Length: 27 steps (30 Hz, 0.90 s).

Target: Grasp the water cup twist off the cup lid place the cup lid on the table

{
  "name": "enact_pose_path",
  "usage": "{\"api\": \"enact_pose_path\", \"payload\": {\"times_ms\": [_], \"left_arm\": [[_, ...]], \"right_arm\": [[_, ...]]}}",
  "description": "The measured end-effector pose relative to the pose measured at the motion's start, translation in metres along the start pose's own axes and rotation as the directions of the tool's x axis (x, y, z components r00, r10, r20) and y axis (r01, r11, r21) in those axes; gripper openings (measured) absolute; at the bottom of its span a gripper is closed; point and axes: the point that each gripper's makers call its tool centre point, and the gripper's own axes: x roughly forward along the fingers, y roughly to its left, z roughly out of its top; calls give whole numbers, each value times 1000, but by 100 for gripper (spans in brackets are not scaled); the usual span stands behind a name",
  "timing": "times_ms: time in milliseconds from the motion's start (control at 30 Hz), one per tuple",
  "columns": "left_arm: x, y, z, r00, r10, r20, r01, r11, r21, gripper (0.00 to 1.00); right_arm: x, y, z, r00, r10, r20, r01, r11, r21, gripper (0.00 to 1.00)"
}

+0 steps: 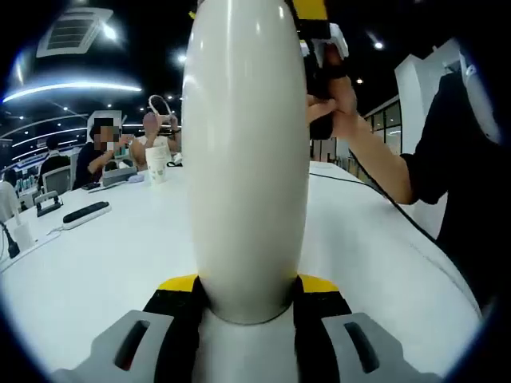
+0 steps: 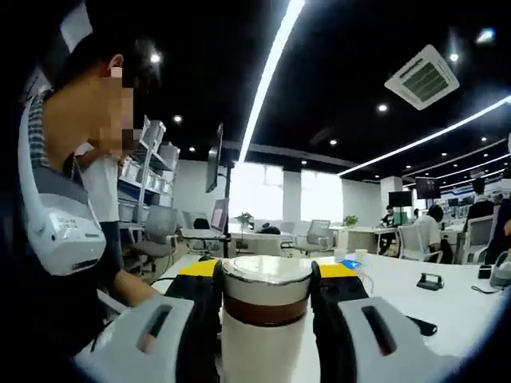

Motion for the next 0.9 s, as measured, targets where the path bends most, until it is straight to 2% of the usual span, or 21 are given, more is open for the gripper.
{"api": "enact_pose_path", "payload": {"times_ms": [33, 100, 167, 367, 533, 633, 700, 733, 767, 800, 867, 900], "left_arm": [[0, 0, 0, 1000, 0, 0, 0, 1000, 0, 46], [0, 0, 0, 1000, 0, 0, 0, 1000, -1, 46], [0, 0, 0, 1000, 0, 0, 0, 1000, 0, 46], [0, 0, 0, 1000, -1, 0, 1, 1000, -1, 46], [0, -1, 0, 1000, -2, 0, 2, 1000, 0, 46], [0, 0, 0, 1000, -2, 0, 2, 1000, 0, 46], [0, 0, 0, 1000, -2, 0, 2, 1000, 0, 46], [-1, 0, 0, 1000, -2, 0, 2, 1000, 0, 46], [-1, 0, 0, 1000, -2, 0, 2, 1000, 0, 46], [0, 0, 0, 1000, -1, 0, 1, 1000, 0, 46], [-1, 0, 0, 1000, -2, 0, 2, 1000, 0, 46], [-1, 0, 0, 1000, -2, 0, 2, 1000, -1, 46]], "right_arm": [[0, 0, 0, 999, 54, 3, -54, 999, 4, 46], [1, 1, -1, 992, 122, 10, -122, 990, 68, 46], [1, 2, -1, 985, 174, 23, -175, 982, 72, 46], [8, 8, -2, 984, 180, 11, -180, 981, 65, 47], [4, 6, -2, 996, 84, 33, -86, 994, 62, 47], [1, 7, 1, 999, 10, 46, -13, 998, 65, 57], [-2, 4, 5, 996, -70, 54, 67, 996, 56, 62], [-5, 1, 9, 989, -137, 61, 135, 990, 33, 62], [-6, 0, 12, 982, -172, 80, 172, 985, 15, 65], [-9, -3, 20, 962, -241, 126, 242, 970, 7, 68], [-12, -4, 14, 943, -320, 93, 320, 947, 22, 67], [-13, -5, 13, 930, -355, 97, 355, 935, 16, 67]]}}
